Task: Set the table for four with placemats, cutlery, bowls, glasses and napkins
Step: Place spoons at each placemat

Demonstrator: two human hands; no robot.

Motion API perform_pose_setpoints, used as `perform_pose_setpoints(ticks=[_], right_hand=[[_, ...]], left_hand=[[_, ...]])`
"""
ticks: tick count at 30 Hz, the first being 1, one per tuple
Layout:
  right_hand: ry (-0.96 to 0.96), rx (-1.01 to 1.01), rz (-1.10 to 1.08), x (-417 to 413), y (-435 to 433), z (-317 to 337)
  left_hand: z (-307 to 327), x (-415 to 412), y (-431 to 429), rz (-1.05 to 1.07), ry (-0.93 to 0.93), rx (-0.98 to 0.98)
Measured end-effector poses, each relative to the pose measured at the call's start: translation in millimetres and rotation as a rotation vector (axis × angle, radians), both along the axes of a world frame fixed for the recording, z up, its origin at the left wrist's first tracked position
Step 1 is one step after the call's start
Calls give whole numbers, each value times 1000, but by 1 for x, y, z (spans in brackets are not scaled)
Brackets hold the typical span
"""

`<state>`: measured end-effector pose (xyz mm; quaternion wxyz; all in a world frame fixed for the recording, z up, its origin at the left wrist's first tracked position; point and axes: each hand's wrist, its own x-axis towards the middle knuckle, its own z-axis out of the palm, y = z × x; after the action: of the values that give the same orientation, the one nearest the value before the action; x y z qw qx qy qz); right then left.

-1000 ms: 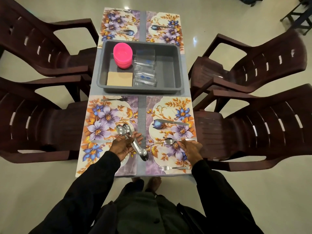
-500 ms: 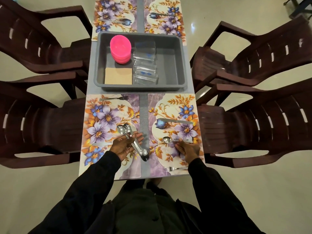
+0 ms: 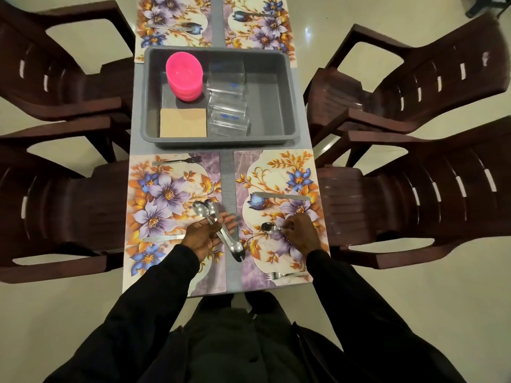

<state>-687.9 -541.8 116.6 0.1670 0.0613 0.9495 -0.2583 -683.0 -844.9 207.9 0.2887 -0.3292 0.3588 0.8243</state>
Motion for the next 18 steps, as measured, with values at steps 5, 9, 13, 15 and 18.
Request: perform_pose_setpoints(ticks=[5,9,13,15,18], right_hand=[[-43,-28,41,-5,3,-3],[-51,-110,25,-11,19,2],[-11,-177,34,-30,40,12],[7,-193,28,-41,49,19],[51,-178,54,-64,54,35]], left_hand=[[5,2,11,16,9,-47],[9,11,27,74,13,-49],[5,15,40,128,-1,-61],[3,18,46,168,-13,-56],[5,19,55,216,-9,-57]])
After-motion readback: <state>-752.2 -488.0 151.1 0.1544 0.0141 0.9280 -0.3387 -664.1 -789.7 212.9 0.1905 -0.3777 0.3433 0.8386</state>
